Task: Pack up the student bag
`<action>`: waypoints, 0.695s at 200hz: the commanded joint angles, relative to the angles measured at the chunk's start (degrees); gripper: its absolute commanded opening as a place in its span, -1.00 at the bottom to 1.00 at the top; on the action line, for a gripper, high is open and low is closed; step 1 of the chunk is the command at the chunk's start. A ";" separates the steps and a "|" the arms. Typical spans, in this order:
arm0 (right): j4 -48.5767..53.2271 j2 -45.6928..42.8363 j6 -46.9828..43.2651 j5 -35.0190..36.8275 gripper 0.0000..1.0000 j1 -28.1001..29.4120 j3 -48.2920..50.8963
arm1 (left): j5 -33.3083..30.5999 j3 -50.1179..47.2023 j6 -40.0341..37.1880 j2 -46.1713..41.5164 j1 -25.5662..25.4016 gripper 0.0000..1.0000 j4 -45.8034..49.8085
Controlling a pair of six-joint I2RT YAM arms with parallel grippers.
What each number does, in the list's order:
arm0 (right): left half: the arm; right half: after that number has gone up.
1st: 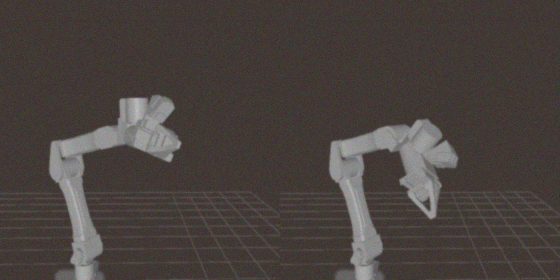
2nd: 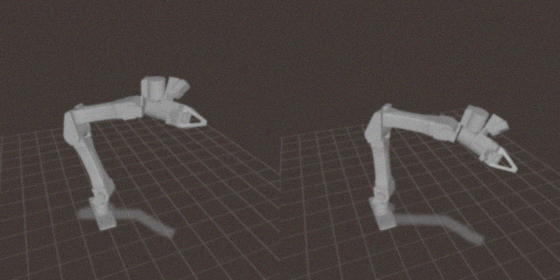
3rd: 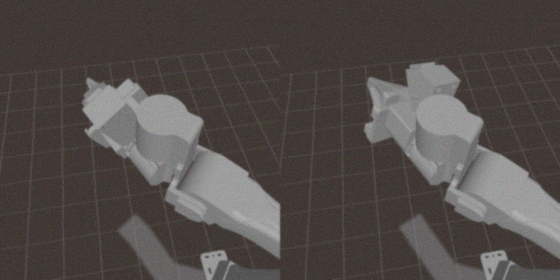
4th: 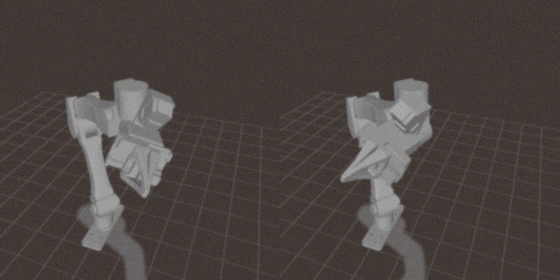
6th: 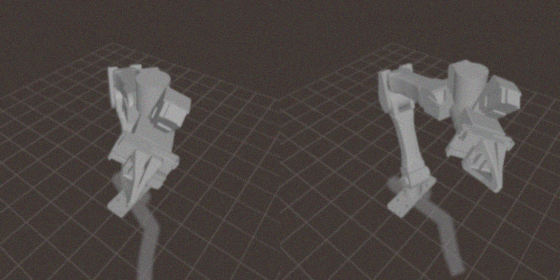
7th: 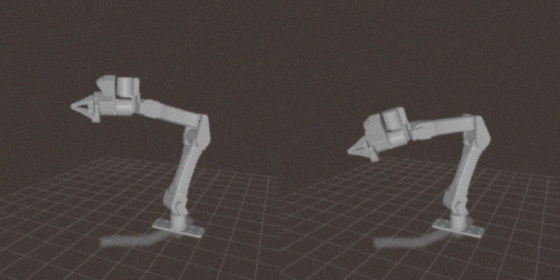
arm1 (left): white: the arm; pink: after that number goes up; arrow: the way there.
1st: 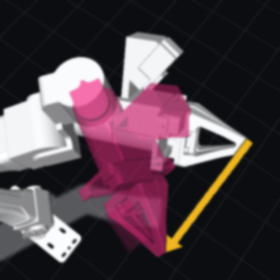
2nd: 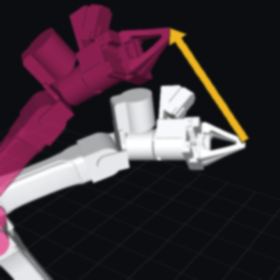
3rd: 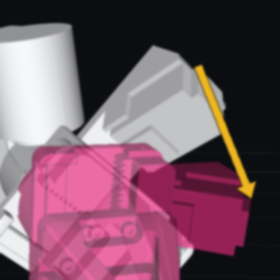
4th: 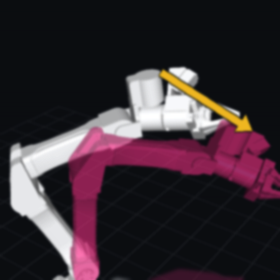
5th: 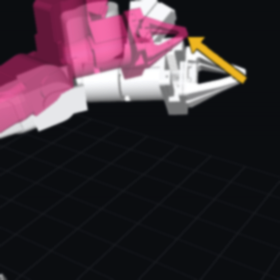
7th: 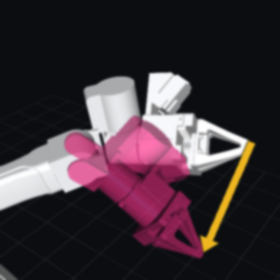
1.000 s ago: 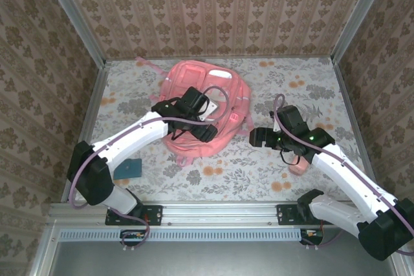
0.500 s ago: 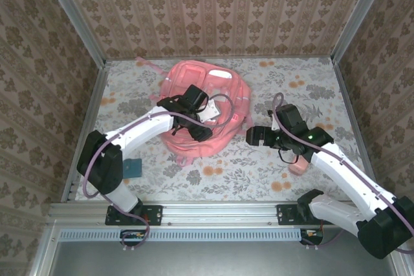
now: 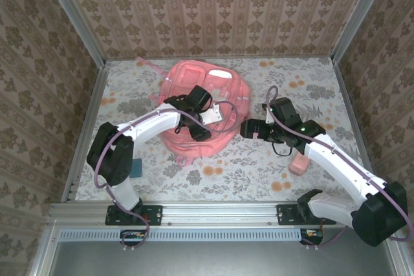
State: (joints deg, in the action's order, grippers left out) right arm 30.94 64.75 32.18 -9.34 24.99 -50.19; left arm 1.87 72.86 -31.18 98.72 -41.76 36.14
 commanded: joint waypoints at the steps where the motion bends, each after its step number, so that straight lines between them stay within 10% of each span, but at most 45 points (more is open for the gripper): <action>1: -2.41 1.36 2.80 2.02 0.99 -0.28 -1.99 | -2.12 -2.31 -4.11 -1.77 0.80 0.23 -3.43; 139: -13.41 27.06 3.73 -6.58 0.82 -3.09 -18.45 | 1.35 -6.26 -5.87 -10.86 4.82 -0.96 -13.83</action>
State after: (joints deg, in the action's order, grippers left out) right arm 21.87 86.83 36.18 -10.48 23.31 -63.77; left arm 2.50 68.10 -37.12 91.81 -37.39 25.21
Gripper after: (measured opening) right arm 0.918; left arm 0.070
